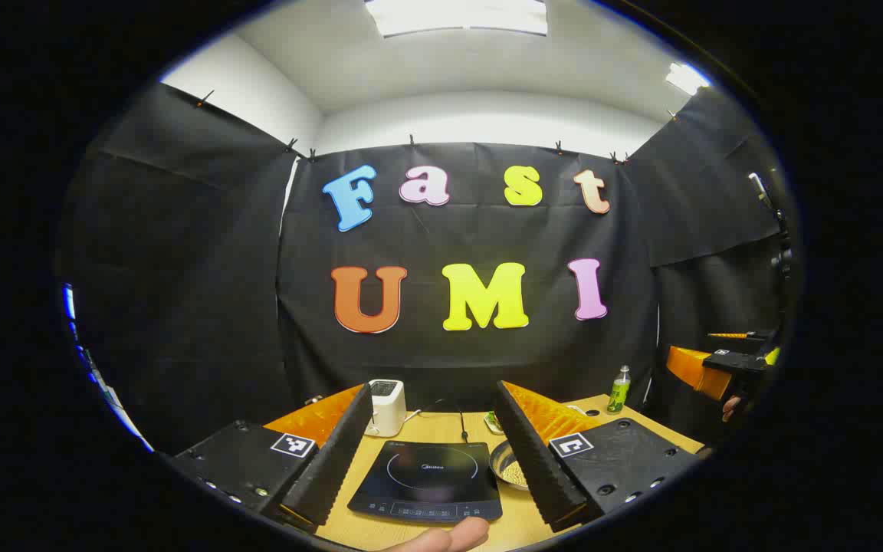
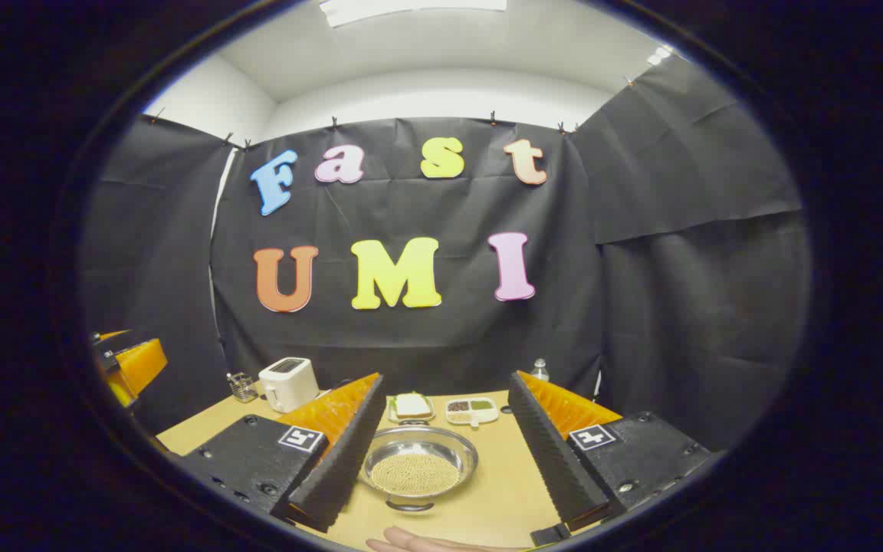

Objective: First push the handle of the pot to place it horizontally, then grasp the pot with both hands and set it on the induction cooktop.

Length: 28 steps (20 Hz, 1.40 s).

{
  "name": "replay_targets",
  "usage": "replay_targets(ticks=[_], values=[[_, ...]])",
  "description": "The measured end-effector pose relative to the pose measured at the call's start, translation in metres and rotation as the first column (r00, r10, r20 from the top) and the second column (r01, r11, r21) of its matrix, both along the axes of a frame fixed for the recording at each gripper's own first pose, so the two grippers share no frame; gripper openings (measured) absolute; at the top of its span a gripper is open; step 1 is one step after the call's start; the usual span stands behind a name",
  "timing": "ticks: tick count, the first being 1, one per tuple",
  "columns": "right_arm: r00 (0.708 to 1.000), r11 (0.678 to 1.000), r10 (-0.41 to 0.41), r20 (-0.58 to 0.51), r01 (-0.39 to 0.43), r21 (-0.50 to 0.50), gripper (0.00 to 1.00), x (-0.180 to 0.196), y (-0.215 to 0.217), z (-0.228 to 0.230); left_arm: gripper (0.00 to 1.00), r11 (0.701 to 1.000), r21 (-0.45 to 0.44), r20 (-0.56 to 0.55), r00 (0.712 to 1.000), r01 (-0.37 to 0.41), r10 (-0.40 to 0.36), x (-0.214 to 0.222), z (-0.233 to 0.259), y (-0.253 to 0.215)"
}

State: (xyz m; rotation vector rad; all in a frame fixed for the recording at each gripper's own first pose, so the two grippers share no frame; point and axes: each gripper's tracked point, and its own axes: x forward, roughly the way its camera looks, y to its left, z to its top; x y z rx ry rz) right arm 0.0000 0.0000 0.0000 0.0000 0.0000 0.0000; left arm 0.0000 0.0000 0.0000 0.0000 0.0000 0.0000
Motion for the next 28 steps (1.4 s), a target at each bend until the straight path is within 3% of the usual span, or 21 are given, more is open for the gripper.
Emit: replay_targets(ticks=[14,21,23,24,27,28], values=[[1.0,1.0,0.016,0.015,-0.017,0.005,0.97,-0.001,0.002,-0.001,0.95,1.0,-0.003,-0.011,1.0,0.015,-0.015,-0.003,-0.006,-0.003],[0.998,1.0,0.028,-0.062,-0.028,-0.004,0.94,0.02,0.012,-0.034,0.95,1.0,-0.007,-0.019,0.999,0.025,-0.025,-0.002,-0.012,-0.004],[0.995,0.999,0.043,-0.091,-0.043,0.0,0.86,0.028,0.019,-0.045,0.95,1.0,-0.007,-0.015,1.0,0.022,-0.022,-0.004,-0.012,-0.001],[0.993,0.999,0.053,-0.103,-0.053,0.004,0.87,0.032,0.024,-0.051,0.95,1.0,-0.007,-0.013,1.0,0.018,-0.018,-0.005,-0.011,0.0],[0.988,0.997,0.078,-0.134,-0.08,-0.017,0.63,0.046,0.035,-0.068,0.95,1.0,-0.016,-0.005,1.0,0.015,-0.015,-0.007,-0.009,0.003],[0.983,0.992,0.114,-0.143,-0.119,-0.03,0.66,0.049,0.048,-0.073,0.95,1.0,-0.015,0.0,1.0,0.015,-0.015,-0.008,-0.008,0.003]])
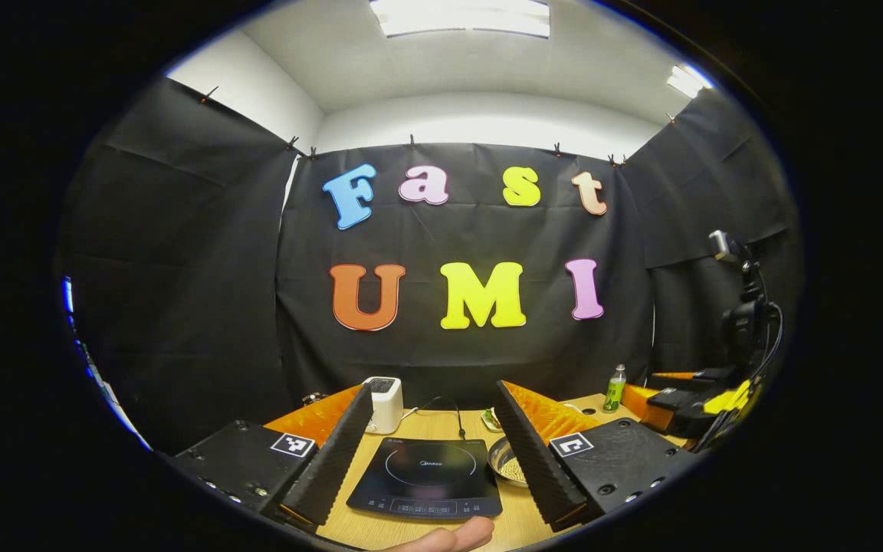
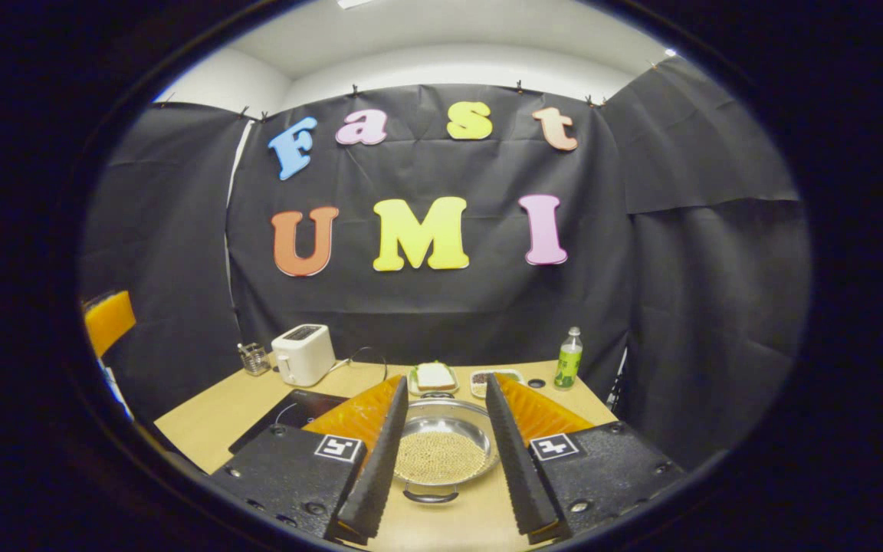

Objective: First push the handle of the pot to place it horizontally, then grasp the pot with both hands and set it on the induction cooktop.

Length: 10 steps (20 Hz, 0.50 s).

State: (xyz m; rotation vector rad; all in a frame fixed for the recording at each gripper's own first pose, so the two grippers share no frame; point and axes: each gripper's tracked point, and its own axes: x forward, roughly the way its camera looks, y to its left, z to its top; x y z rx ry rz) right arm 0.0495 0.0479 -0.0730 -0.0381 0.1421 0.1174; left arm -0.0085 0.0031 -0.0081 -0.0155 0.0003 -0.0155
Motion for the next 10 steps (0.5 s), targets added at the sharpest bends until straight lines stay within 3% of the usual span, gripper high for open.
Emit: replay_targets(ticks=[2,4,7,10], values=[[0.998,0.997,0.054,-0.041,-0.056,-0.047,0.52,0.006,0.015,-0.02,0.95,1.0,0.001,0.004,1.0,0.0,0.0,-0.001,0.0,0.001],[0.992,0.991,0.097,-0.078,-0.103,-0.08,0.24,0.01,0.032,-0.038,0.95,1.0,-0.008,0.005,1.0,0.0,0.0,-0.002,-0.002,0.003],[0.986,0.989,0.091,-0.137,-0.106,-0.107,0.04,0.018,0.041,-0.068,0.95,1.0,-0.013,-0.002,1.0,-0.005,0.005,-0.002,-0.005,0.008],[0.97,0.985,0.119,-0.214,-0.143,-0.101,0.04,0.019,0.06,-0.1,0.95,1.0,-0.019,-0.007,1.0,-0.012,0.012,-0.002,-0.008,0.012]])
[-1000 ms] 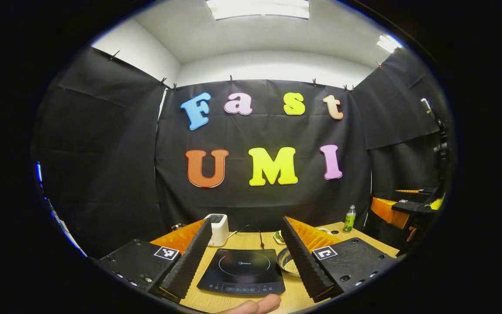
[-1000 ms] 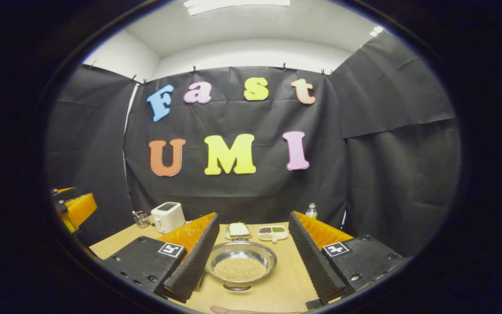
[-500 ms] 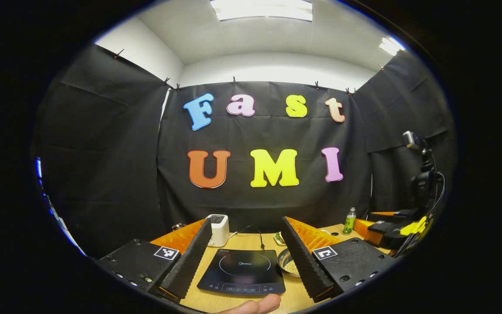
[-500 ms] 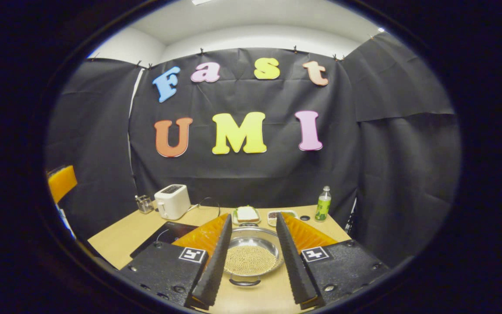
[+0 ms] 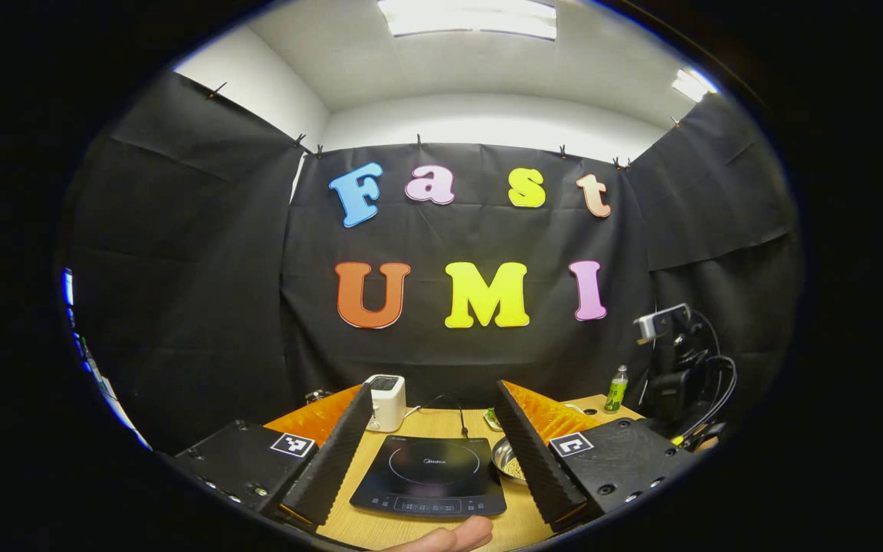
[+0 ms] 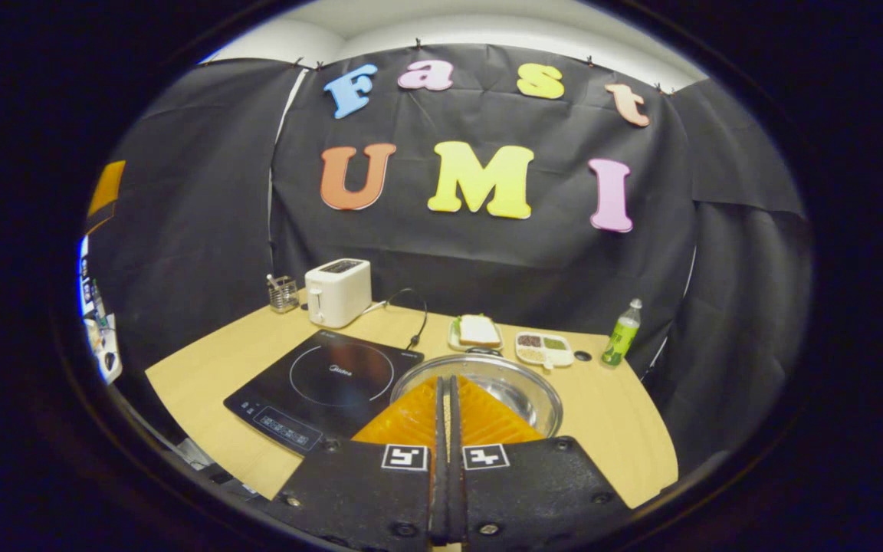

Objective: First push the handle of the pot to place it horizontally, then grasp the pot with both hands and set it on the induction cooktop.

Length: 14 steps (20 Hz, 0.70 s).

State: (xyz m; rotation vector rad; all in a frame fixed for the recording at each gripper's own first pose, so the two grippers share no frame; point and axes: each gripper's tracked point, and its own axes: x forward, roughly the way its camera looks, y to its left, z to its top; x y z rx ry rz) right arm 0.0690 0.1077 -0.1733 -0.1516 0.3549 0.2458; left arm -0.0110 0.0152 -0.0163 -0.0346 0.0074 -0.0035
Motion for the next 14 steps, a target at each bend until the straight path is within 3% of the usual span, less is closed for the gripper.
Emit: replay_targets(ticks=[5,7,11,14], values=[[0.99,1.0,0.022,-0.142,-0.022,0.004,0.04,0.004,0.017,-0.055,0.95,0.999,-0.022,-0.02,0.999,0.047,-0.047,0.0,-0.006,-0.007],[0.971,0.998,0.038,-0.235,-0.026,0.056,0.04,0.001,0.026,-0.078,0.95,0.999,-0.02,-0.018,0.999,0.046,-0.047,-0.001,-0.006,-0.005],[0.941,0.998,0.016,-0.337,0.003,0.056,0.04,0.002,0.021,-0.115,0.95,0.997,0.005,-0.018,0.997,0.075,-0.074,-0.002,-0.007,-0.015],[0.899,0.994,0.02,-0.438,0.029,0.105,0.04,-0.004,0.026,-0.14,0.95,0.996,0.014,-0.019,0.996,0.093,-0.093,-0.003,-0.007,-0.022]])
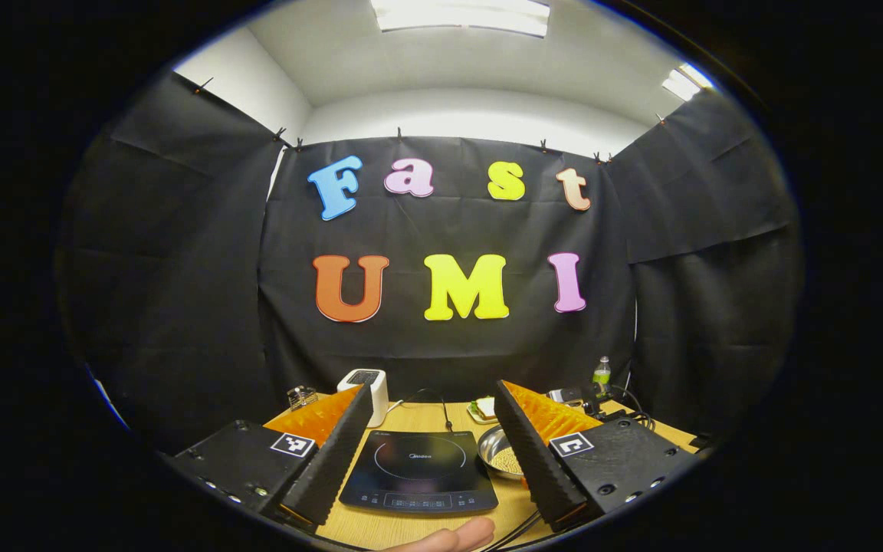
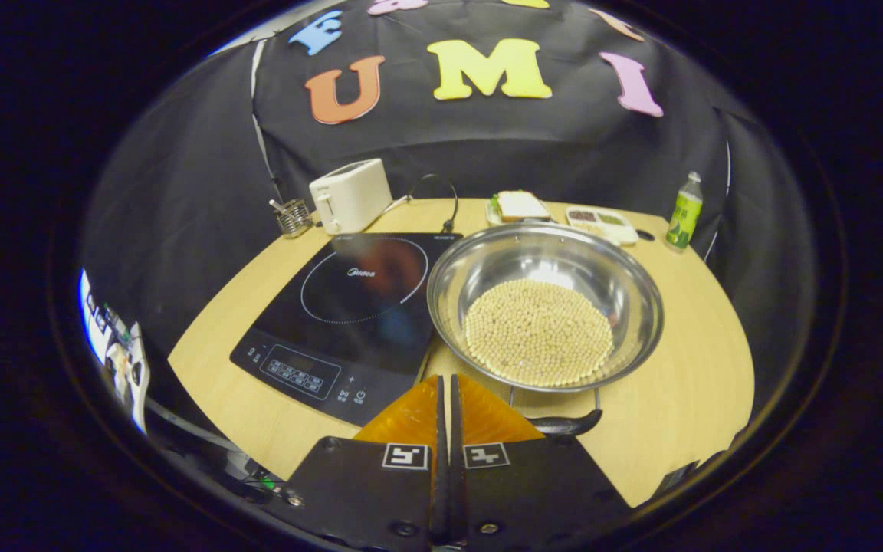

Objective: First push the handle of the pot to place it horizontally, then grasp the pot with both hands and set it on the induction cooktop.

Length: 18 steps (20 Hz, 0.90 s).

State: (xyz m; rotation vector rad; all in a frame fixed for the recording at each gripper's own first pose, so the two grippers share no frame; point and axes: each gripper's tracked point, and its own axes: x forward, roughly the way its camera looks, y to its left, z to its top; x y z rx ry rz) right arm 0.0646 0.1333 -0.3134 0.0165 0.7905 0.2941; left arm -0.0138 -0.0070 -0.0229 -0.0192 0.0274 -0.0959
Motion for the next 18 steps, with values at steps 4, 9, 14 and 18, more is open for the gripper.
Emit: replay_targets(ticks=[4,9,14,18], values=[[0.998,0.999,-0.032,-0.058,0.032,0.006,0.04,0.008,-0.011,-0.018,0.95,1.0,0.007,0.0,1.0,0.013,-0.013,-0.001,-0.001,-0.007],[0.991,0.997,-0.072,-0.11,0.075,0.024,0.01,0.013,-0.024,-0.029,0.95,1.0,0.0,-0.005,1.0,0.026,-0.026,0.002,0.004,-0.013],[0.992,0.997,-0.075,-0.102,0.077,0.011,0.04,0.012,-0.032,-0.026,0.95,0.999,0.004,-0.011,0.999,0.051,-0.051,-0.001,0.004,-0.022],[0.992,0.997,-0.081,-0.099,0.082,0.008,0.04,0.012,-0.043,-0.026,0.95,0.998,0.003,-0.014,0.998,0.069,-0.069,0.0,0.004,-0.027]])
